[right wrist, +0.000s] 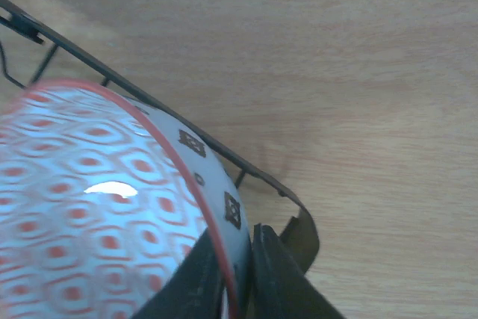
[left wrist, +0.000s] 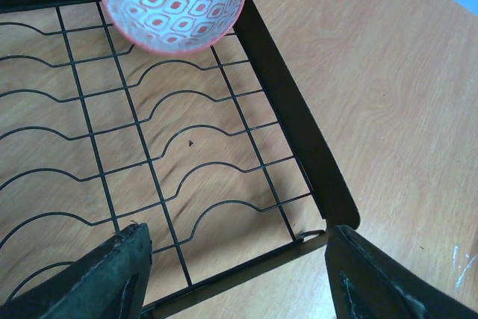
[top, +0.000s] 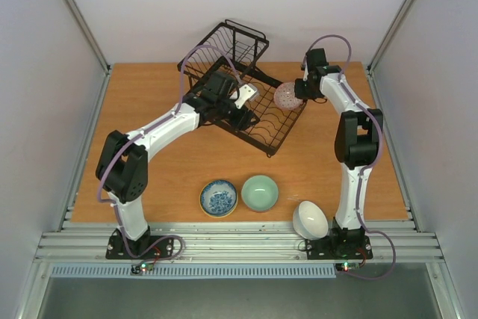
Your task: Load the bowls into the dish rack
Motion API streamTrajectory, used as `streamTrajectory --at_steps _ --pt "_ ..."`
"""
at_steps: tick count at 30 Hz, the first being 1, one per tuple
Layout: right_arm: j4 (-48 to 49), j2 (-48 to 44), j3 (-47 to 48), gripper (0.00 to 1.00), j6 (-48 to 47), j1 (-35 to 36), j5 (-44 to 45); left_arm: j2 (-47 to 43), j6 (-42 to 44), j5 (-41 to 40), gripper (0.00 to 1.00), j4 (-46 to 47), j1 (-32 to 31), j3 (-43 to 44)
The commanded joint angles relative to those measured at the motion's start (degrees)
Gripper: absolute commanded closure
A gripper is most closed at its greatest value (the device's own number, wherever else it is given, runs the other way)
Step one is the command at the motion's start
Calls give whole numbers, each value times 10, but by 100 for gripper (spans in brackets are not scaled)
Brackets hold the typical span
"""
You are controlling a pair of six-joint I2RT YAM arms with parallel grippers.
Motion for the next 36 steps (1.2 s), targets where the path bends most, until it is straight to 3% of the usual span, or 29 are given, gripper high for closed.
streamTrajectory --at_steps 1,3,12,21,36 --pt "-9 -9 12 93 -4 5 20 -23 -11 -12 35 15 0 -10" --pt "-6 -22 6 98 -4 7 25 -29 -10 -26 34 23 0 -17" --pt "22 -158 -93 99 0 51 61 -30 -37 -99 21 40 0 -19" --pt "36 -307 -223 99 27 140 100 -11 -64 -101 21 26 -1 1" --pt "34 -337 -256 99 33 217 176 -7 -85 -46 24 20 -3 3"
